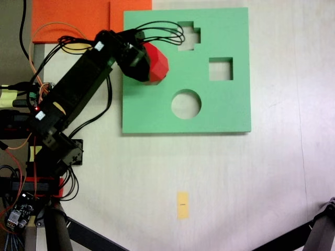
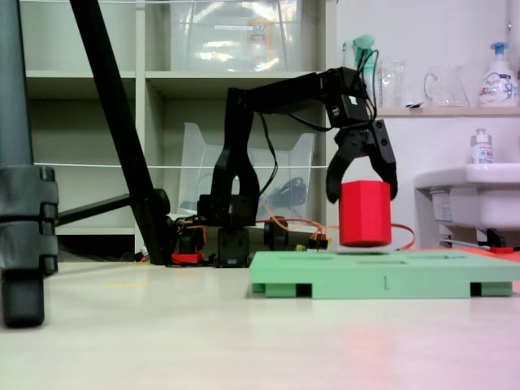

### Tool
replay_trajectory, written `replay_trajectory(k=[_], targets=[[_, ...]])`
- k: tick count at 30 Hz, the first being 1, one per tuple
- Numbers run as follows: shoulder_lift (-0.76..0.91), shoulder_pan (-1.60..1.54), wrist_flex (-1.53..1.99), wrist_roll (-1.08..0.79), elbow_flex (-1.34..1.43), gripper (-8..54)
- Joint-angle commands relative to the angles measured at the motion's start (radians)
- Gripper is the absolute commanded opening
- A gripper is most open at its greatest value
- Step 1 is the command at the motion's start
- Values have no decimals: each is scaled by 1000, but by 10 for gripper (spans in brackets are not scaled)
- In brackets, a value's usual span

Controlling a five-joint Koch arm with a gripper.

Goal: Put the octagonal pillar block into the corresponding hole

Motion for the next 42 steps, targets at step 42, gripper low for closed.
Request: replay_trajectory(k=[42], targets=[[-127,-26,-163,201,61,381]])
